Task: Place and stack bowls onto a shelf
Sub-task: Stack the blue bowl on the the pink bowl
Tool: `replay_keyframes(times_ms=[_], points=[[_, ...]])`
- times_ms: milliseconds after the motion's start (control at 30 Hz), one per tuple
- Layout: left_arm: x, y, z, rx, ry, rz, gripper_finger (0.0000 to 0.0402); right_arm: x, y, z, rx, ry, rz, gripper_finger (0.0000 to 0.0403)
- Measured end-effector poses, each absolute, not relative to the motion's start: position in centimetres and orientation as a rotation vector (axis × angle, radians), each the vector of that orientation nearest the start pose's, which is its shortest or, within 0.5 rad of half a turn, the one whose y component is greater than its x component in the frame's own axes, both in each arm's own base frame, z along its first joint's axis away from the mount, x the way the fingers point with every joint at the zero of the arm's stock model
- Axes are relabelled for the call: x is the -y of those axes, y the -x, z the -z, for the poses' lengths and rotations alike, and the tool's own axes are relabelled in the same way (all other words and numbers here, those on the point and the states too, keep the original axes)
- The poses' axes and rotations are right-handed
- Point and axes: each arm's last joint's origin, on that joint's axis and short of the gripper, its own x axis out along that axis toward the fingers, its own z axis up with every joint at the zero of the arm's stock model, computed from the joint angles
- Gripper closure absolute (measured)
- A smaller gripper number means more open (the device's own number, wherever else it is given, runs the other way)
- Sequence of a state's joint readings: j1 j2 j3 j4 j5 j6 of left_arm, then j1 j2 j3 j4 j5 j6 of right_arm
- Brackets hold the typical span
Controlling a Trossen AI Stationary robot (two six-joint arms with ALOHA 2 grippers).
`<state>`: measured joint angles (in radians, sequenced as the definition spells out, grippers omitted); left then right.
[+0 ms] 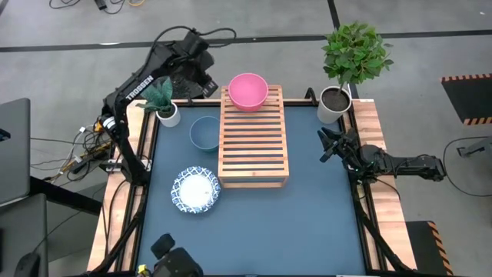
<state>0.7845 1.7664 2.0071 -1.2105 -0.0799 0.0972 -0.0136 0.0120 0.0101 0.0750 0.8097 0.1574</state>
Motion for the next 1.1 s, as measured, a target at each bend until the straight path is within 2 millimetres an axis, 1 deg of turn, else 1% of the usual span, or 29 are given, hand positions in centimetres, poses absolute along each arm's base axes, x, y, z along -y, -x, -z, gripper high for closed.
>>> replay_keyframes(times_ms=[167, 333, 600, 700, 767, 833, 900, 1100], points=[[-23.9, -24.2, -39.3, -1.090, 0.293, -0.684, 0.0239, 2.2, -8.8, -17.1, 0.117, -0.170, 0.818, 0.0259], [-22.9, -24.0, -39.0, -1.171, 0.323, -0.649, 0.0215, 2.2, -8.8, -17.1, 0.116, -0.170, 0.818, 0.0259], [-22.1, -24.6, -38.9, -1.165, 0.346, -0.573, 0.0209, 2.2, -8.8, -17.1, 0.116, -0.170, 0.817, 0.0259], [-22.1, -24.8, -38.8, -1.154, 0.337, -0.572, 0.0209, 2.2, -8.8, -17.1, 0.116, -0.170, 0.817, 0.0259], [-22.0, -25.0, -38.1, -1.148, 0.339, -0.572, 0.0209, 2.2, -8.8, -17.1, 0.116, -0.170, 0.818, 0.0259], [-21.6, -24.6, -36.9, -1.171, 0.350, -0.563, 0.0209, 2.2, -8.8, -17.1, 0.116, -0.171, 0.818, 0.0259], [-21.0, -24.0, -35.5, -1.168, 0.355, -0.569, 0.0209, 2.2, -8.8, -17.1, 0.117, -0.171, 0.818, 0.0259], [-19.2, -21.4, -31.4, -1.085, 0.317, -0.663, 0.0209, 2.2, -8.8, -17.1, 0.117, -0.171, 0.820, 0.0259]])
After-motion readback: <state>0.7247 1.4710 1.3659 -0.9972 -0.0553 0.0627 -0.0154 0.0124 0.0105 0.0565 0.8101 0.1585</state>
